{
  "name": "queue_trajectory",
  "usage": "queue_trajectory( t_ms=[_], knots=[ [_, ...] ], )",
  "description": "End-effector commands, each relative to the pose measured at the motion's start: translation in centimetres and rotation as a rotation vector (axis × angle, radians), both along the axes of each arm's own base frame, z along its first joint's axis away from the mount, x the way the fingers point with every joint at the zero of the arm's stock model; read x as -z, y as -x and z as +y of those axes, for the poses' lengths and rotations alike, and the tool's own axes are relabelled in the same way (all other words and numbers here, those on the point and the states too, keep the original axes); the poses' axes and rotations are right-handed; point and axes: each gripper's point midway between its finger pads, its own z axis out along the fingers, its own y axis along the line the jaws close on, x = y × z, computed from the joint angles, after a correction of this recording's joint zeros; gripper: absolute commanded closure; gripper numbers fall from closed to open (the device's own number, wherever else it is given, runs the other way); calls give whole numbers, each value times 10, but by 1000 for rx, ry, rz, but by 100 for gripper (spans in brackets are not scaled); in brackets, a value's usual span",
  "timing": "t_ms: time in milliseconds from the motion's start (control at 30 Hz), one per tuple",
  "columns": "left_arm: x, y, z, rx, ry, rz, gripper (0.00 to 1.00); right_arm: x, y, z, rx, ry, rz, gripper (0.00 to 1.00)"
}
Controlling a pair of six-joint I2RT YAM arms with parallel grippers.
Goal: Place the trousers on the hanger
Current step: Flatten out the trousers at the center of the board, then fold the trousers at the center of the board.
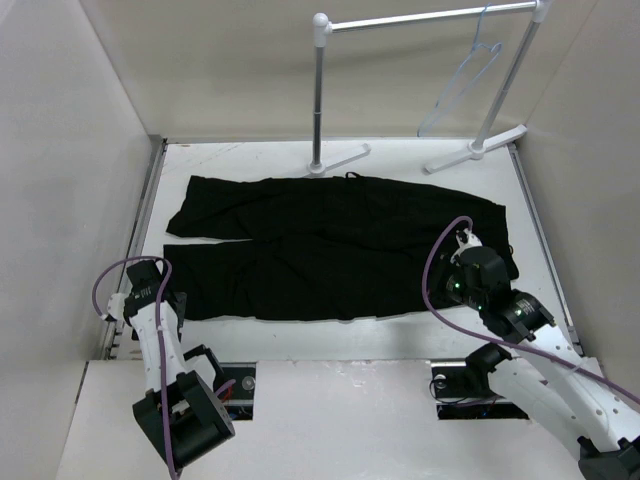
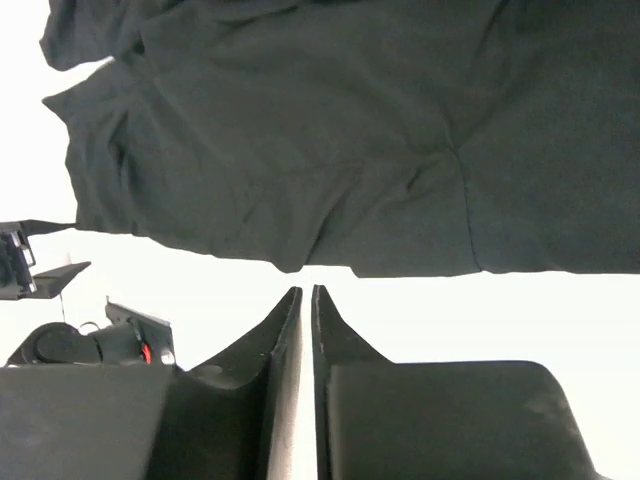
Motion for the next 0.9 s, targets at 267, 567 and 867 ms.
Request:
queue_trajectory(
  t_ms=[267, 567, 867],
  knots=[
    [30, -23, 6, -9, 9, -55, 70, 11, -7, -31, 149, 12, 35, 42],
    [-23, -68, 17, 58, -110, -215, 95, 48, -14, -135, 731, 135, 222, 34],
    [-39, -93, -8, 173, -111, -279, 95, 94, -18, -191, 1021, 170, 459, 46]
  ],
)
